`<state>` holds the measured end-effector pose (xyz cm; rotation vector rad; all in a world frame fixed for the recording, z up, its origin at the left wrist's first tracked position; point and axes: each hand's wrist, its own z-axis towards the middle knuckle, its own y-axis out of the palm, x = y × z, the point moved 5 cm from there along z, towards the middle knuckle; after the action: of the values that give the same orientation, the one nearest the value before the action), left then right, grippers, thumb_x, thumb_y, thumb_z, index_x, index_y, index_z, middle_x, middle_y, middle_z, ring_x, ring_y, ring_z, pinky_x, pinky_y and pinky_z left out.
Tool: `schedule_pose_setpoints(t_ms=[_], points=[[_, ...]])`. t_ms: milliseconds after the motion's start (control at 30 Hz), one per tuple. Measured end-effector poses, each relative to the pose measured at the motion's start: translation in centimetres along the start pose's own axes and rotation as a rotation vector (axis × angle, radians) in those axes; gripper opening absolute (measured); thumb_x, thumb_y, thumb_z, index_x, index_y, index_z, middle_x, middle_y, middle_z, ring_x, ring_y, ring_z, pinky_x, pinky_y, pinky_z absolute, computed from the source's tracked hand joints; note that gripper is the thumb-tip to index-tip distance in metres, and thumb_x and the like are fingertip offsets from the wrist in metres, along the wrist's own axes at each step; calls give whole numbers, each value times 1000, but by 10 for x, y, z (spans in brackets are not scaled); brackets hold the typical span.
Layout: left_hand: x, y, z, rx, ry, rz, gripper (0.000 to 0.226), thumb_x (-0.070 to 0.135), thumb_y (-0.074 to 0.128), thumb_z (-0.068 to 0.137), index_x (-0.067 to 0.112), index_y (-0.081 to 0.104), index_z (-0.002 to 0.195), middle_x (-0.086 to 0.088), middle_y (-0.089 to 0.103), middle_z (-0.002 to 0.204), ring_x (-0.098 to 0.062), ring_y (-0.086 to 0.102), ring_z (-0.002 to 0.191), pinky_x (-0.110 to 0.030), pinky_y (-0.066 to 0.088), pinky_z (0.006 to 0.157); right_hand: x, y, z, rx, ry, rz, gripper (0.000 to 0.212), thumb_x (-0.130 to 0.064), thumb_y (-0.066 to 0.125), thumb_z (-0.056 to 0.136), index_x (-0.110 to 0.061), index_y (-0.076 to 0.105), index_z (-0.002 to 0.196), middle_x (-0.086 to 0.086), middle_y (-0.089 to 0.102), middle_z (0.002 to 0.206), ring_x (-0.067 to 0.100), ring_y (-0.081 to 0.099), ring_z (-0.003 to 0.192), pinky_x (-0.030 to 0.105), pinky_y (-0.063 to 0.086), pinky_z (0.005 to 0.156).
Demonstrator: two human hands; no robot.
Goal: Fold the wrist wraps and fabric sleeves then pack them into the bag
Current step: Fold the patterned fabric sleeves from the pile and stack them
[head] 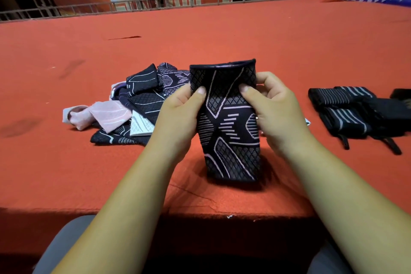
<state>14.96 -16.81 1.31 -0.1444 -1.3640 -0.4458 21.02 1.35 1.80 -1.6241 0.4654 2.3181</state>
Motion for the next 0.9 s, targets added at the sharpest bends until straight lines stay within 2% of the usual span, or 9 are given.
schedule_pose_setpoints(t_ms=[100,200,267,367,533,700,733,833,900], points=[[-9,2,-2,-51,-118,96,33,33,60,110,2,66,118,-17,79,112,-25,72,89,-33,60,68,9,-1,1,72,76,83,6,-15,71,101,-17,72,106,10,76,85,22,72,74,36,57,68],[-17,1,-4,-76,-172,148,18,27,63,109,12,69,101,-10,78,95,-20,70,77,-26,57,58,18,-2,3,112,163,123,9,-24,73,102,-15,74,101,11,80,90,25,76,79,45,62,78],[-19,1,-4,-77,-189,101,19,21,59,110,14,70,96,-9,77,94,-18,69,77,-28,59,61,24,0,4,91,228,164,25,-35,70,103,-12,77,99,13,82,97,33,80,90,52,63,89],[-19,3,-3,-102,-226,35,17,17,57,110,10,72,108,-11,78,103,-20,71,86,-32,60,70,27,-2,5,88,254,191,29,-32,63,107,-7,78,106,15,82,102,36,80,99,57,62,97],[-25,2,-1,-89,-255,11,26,19,54,111,2,71,120,-9,76,100,-15,68,74,-25,57,54,34,-9,7,120,279,174,24,-32,69,105,-10,78,101,15,82,99,30,80,88,52,63,90],[-26,7,-3,6,-237,-34,24,11,48,112,3,69,103,-4,75,80,-10,68,59,-20,51,44,50,-11,9,114,411,176,34,-41,70,102,-9,80,109,13,83,102,34,81,95,55,64,93],[-25,6,-2,53,-216,-48,23,12,50,112,3,69,104,-5,77,83,-12,72,64,-21,55,50,52,-10,10,96,423,171,34,-43,70,102,-11,80,110,11,83,103,31,81,93,53,64,93],[-31,-7,9,205,-151,-115,30,16,60,108,0,65,133,-14,78,118,-26,78,103,-39,65,88,48,-3,10,-7,347,49,31,-41,71,99,-26,73,127,7,81,108,19,75,83,37,60,75],[-30,-10,10,231,-149,-198,31,7,59,107,1,61,138,-14,78,117,-22,77,95,-34,65,78,41,0,8,-91,221,-26,40,-26,73,100,-37,65,137,7,79,107,17,74,88,37,60,77]])
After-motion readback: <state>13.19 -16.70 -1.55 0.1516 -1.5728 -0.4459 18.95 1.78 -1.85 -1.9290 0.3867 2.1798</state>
